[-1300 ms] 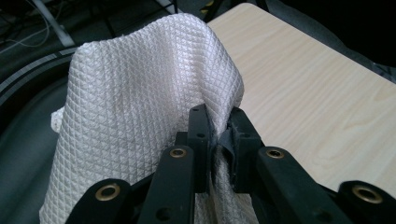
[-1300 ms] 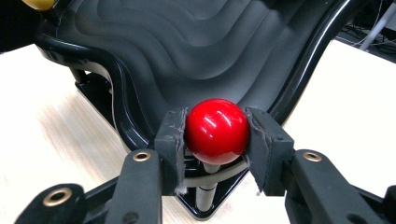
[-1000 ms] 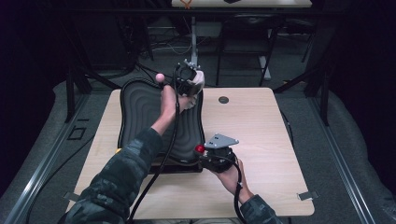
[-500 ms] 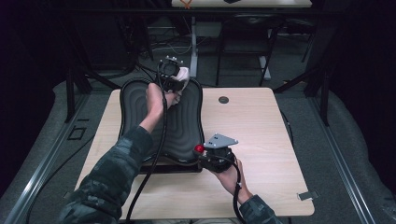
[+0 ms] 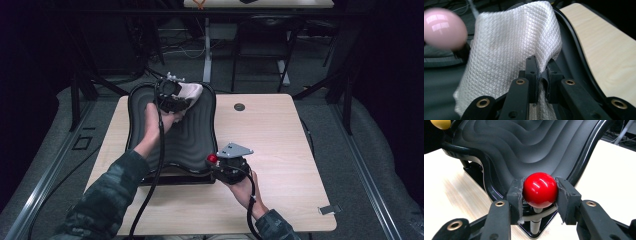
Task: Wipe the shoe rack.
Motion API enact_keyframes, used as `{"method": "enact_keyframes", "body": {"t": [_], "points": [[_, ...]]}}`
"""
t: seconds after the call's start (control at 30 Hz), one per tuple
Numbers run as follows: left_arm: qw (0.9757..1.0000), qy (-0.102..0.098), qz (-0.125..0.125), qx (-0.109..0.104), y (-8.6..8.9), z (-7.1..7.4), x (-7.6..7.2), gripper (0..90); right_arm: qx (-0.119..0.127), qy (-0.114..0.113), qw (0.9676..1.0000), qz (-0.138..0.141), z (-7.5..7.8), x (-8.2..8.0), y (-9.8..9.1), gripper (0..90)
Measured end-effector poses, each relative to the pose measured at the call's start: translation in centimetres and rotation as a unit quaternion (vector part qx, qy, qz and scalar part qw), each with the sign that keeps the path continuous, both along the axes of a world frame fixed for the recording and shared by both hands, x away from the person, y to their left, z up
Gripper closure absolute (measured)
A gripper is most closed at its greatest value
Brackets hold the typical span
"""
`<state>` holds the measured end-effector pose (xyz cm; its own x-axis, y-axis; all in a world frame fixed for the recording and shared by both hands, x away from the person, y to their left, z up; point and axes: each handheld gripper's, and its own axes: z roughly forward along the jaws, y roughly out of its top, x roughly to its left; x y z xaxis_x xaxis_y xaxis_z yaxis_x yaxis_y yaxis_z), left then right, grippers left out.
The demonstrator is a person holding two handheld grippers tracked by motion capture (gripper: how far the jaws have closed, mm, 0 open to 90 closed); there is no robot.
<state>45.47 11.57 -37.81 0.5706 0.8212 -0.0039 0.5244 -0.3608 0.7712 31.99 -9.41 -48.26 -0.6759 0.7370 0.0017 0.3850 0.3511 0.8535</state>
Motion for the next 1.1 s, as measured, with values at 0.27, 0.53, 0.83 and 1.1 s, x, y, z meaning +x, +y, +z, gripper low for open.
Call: {"method": "enact_keyframes", "body": {"t": [0.27,0.53,0.83,1.1], "points": [[0.9998,-0.005,-0.007,-0.017,3.1,-1.7,-3.9,83.2,0.006,-0.004,0.9999,-0.007,-0.2,0.7,1.2,59.7],[0.9995,0.0,-0.003,-0.031,5.4,-3.7,-6.5,83.1,0.012,-0.004,0.9998,-0.013,-0.4,1.5,1.8,59.7],[0.9993,0.014,-0.011,-0.034,5.6,-6.3,-9.4,83.1,0.016,-0.009,0.9992,-0.036,-0.6,2.4,2.8,59.7],[0.9984,0.036,-0.014,-0.041,5.0,-9.2,-11.7,83.2,0.016,-0.008,0.9991,-0.038,-0.6,3.2,3.1,59.6]]}}
